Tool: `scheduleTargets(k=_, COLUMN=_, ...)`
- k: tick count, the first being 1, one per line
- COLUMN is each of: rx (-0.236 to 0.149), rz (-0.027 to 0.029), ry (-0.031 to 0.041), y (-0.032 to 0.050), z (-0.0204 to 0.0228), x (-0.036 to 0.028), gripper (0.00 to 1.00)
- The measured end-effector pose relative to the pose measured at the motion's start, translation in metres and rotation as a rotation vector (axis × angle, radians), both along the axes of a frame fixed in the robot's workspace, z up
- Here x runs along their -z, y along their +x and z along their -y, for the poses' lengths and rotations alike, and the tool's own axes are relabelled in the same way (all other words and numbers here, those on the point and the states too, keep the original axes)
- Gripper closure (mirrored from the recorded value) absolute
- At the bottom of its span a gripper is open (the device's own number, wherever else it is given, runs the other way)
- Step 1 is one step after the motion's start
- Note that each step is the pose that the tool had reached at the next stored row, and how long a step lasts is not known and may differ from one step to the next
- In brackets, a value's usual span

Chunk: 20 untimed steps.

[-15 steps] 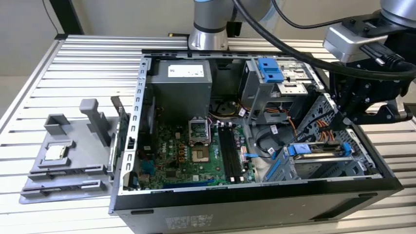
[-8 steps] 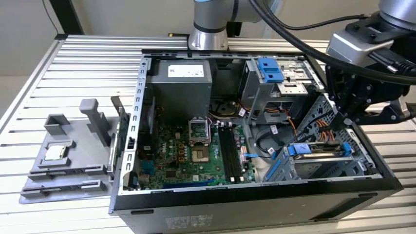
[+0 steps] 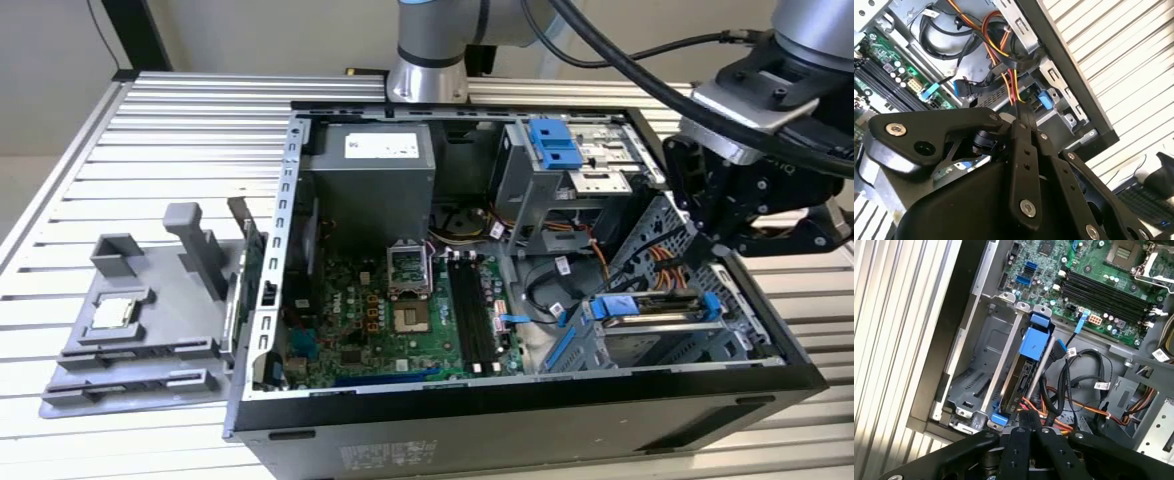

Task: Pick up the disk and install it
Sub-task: 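Insert the second disk wire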

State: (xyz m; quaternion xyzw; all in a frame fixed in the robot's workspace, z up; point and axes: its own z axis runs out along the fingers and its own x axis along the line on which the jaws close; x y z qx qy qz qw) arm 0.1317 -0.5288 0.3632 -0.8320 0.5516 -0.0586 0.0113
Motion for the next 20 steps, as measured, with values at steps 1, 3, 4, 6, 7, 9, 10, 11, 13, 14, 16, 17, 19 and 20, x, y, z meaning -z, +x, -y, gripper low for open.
scheduleTargets(k=1, rx=-0.019, rz=0.0051, ry=0.0000, y=0.0000, z=0.0000, x=0.0004, gripper=1.00)
scheduleTargets(k=3, rx=-0.055, rz=0.0145, ry=0.0000, y=0.0000, z=0.0000, x=0.0012, gripper=1.00)
scheduleTargets(k=4, rx=-0.073, rz=0.0194, ry=0.0000, y=0.0001, z=0.0000, x=0.0017, gripper=1.00)
scheduleTargets(k=6, rx=-0.110, rz=0.0288, ry=0.0000, y=0.0000, z=0.0000, x=0.0026, gripper=1.00)
scheduleTargets(k=7, rx=-0.128, rz=0.0335, ry=0.0000, y=0.0000, z=0.0000, x=0.0030, gripper=1.00)
scheduleTargets(k=9, rx=-0.164, rz=0.0431, ry=0.0001, y=0.0000, z=0.0000, x=0.0039, gripper=1.00)
scheduleTargets(k=10, rx=-0.183, rz=0.0482, ry=0.0003, y=0.0000, z=-0.0001, x=0.0044, gripper=1.00)
scheduleTargets(k=11, rx=-0.201, rz=0.0525, ry=0.0002, y=0.0000, z=-0.0001, x=0.0048, gripper=1.00)
scheduleTargets(k=13, rx=-0.228, rz=0.0603, ry=0.0000, y=-0.0001, z=-0.0001, x=0.0052, gripper=1.00)
scheduleTargets(k=14, rx=-0.232, rz=0.0621, ry=-0.0001, y=-0.0003, z=-0.0001, x=0.0053, gripper=1.00)
scheduleTargets(k=16, rx=-0.233, rz=0.0626, ry=-0.0002, y=-0.0005, z=0.0000, x=0.0053, gripper=1.00)
scheduleTargets(k=17, rx=-0.233, rz=0.0626, ry=-0.0005, y=-0.0008, z=0.0000, x=0.0053, gripper=1.00)
scheduleTargets(k=19, rx=-0.233, rz=0.0625, ry=-0.0012, y=-0.0013, z=0.0000, x=0.0053, gripper=1.00)
scheduleTargets(k=20, rx=-0.233, rz=0.0625, ry=-0.0013, y=-0.0013, z=0.0000, x=0.0053, gripper=1.00)
